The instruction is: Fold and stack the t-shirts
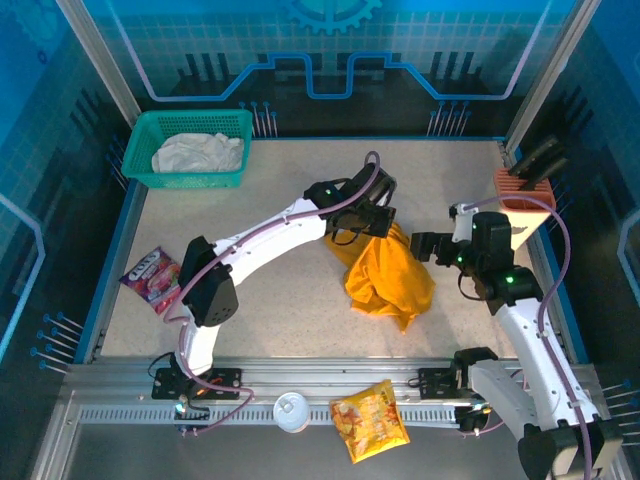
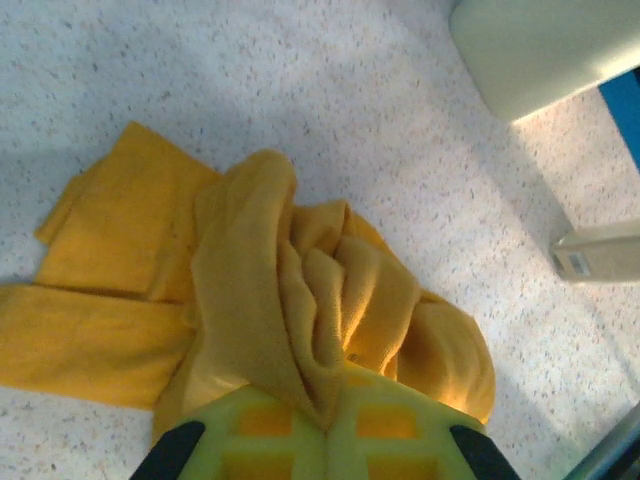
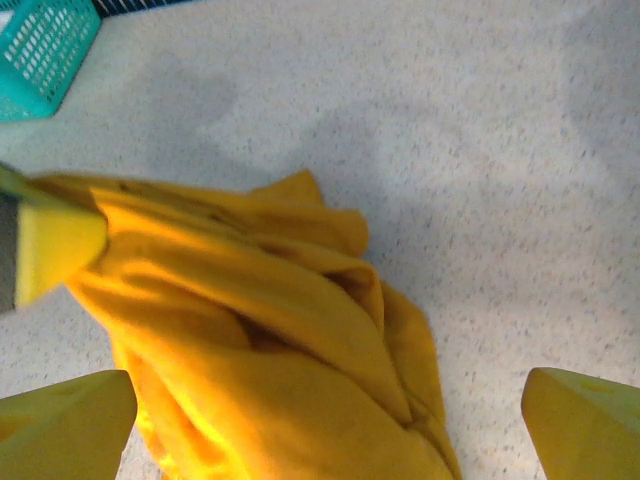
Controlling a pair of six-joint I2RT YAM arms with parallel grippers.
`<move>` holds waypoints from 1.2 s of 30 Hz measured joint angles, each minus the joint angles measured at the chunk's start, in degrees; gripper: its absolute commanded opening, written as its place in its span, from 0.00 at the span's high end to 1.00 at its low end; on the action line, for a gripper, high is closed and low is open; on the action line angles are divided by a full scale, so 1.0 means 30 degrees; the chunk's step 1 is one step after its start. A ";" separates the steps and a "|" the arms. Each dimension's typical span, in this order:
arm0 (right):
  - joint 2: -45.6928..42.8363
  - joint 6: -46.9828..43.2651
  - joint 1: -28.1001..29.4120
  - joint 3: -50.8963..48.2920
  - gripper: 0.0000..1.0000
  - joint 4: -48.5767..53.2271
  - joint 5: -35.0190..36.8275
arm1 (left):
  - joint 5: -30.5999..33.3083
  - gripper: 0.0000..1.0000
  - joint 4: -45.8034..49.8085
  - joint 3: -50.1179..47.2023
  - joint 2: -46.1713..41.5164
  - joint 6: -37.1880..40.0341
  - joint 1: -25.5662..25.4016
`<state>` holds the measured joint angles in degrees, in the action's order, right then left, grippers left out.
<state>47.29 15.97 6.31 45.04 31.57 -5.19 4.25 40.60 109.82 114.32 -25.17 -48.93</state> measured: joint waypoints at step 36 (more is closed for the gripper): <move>0.3665 1.3478 0.8058 -0.6768 0.85 -0.0015 0.1836 | -0.0386 0.27 -0.2637 -0.4211 0.4430 -0.3031 0.4022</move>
<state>58.28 56.40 30.48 24.73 31.53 0.32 3.09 32.69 97.19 127.61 -34.26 -36.86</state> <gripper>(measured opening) 0.226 0.758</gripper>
